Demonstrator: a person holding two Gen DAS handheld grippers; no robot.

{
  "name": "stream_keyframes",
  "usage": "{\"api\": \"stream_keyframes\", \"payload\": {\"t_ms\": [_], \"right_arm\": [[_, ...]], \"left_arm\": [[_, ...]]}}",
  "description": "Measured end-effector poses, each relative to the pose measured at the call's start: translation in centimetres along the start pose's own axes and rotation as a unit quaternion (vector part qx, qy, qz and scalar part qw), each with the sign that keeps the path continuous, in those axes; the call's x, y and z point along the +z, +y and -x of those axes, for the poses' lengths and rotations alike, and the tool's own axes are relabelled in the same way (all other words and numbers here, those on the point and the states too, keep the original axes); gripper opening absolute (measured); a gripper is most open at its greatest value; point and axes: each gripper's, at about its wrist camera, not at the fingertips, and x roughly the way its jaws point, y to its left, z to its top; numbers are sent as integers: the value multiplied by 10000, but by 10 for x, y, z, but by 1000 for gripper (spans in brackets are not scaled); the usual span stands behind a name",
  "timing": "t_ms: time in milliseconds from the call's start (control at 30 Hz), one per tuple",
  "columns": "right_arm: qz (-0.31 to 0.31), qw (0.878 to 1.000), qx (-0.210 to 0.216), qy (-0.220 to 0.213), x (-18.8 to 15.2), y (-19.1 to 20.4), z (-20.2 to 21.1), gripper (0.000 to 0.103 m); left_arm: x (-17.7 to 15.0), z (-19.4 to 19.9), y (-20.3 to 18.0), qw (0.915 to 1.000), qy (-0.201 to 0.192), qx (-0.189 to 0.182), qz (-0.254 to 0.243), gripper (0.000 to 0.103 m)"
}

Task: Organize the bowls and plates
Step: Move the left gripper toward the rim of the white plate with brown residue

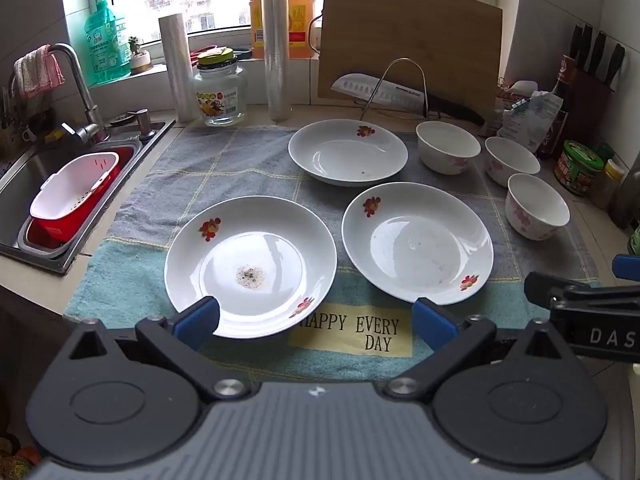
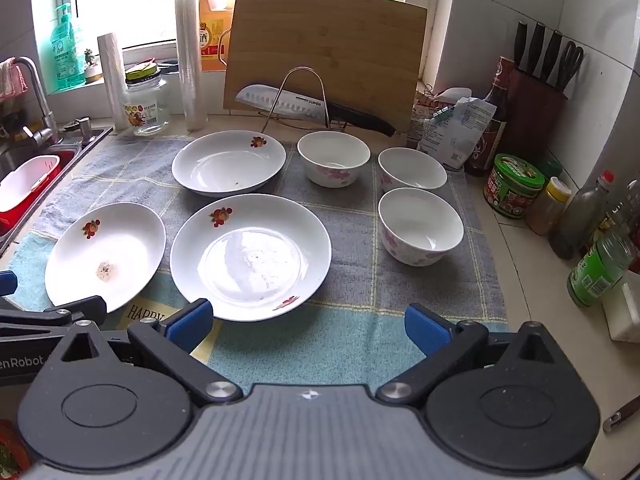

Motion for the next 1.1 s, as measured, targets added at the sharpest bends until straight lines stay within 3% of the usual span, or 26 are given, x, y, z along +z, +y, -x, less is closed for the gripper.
{"api": "stream_keyframes", "payload": {"t_ms": [300,433,733,933,1100], "right_arm": [[259,9992,238,-205,4,-5,-7,103],[410,9969,503,-454,3,-8,-8,103],[743,9878,1156,-740,2,0,-23,103],[944,9824,1488,-614,-3,19,-37,103],[1130,9802,1578,-386,-11,44,-52,103]], "left_arm": [[-2,-4,-5,9999,-89,45,40,102],[-6,-3,0,9997,-214,-99,106,102],[-9,-7,24,9980,-530,13,337,102],[-7,-24,46,9985,-524,-38,136,102],[-7,-39,69,9982,-483,-349,-73,102]]}}
